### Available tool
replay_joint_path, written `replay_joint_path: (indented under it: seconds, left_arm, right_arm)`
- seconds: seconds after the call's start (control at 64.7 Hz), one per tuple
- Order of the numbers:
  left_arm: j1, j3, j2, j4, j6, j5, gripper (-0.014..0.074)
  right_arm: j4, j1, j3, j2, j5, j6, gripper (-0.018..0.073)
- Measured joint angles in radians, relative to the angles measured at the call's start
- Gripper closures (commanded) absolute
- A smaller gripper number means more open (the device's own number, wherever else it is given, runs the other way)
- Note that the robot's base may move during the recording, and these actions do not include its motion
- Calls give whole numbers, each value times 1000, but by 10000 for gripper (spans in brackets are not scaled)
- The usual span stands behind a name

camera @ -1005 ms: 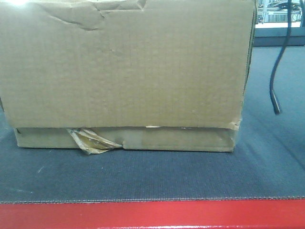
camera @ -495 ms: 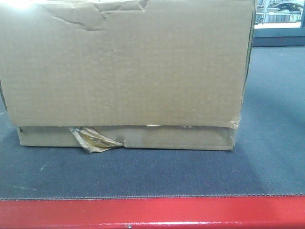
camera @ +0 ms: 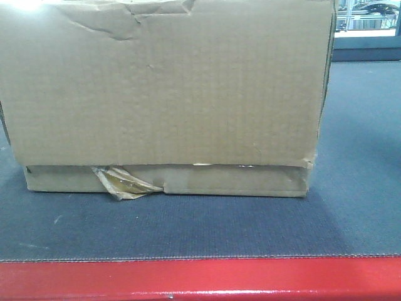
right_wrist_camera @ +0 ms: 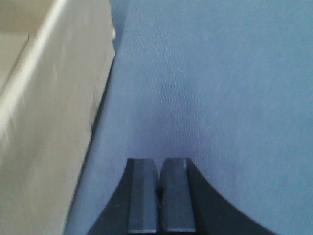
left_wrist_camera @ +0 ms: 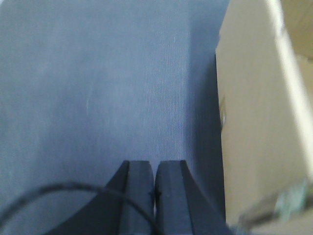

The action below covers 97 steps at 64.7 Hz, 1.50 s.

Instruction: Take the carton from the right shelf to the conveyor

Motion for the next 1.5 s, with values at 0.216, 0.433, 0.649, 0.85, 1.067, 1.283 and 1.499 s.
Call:
replay_joint_path:
  seconds: [0.216, 0.433, 0.649, 0.85, 1.067, 1.283, 1.499]
  left_arm:
    - [2, 212, -218, -9, 2, -102, 584]
    - [2, 309, -447, -5, 48, -145, 584]
    - [2, 326, -622, -3, 102, -147, 584]
    - [2, 326, -690, -1, 110, -147, 584]
    - [2, 326, -694, -1, 110, -148, 584]
    - [2, 326, -694, -1, 111, -148, 584]
    - [2, 326, -695, -1, 111, -148, 584]
  right_arm:
    - [0, 0, 385, -301, -215, -2, 616]
    - [0, 0, 608, -612, -334, -2, 616]
    - [0, 0, 697, -902, -392, -2, 616]
    - [0, -2, 701, -1043, -409, -2, 616]
    - [0, -2, 701, -1050, -414, -2, 616]
    - [0, -2, 701, -1050, -414, -2, 616]
    - [0, -2, 701, -1050, -414, -2, 616]
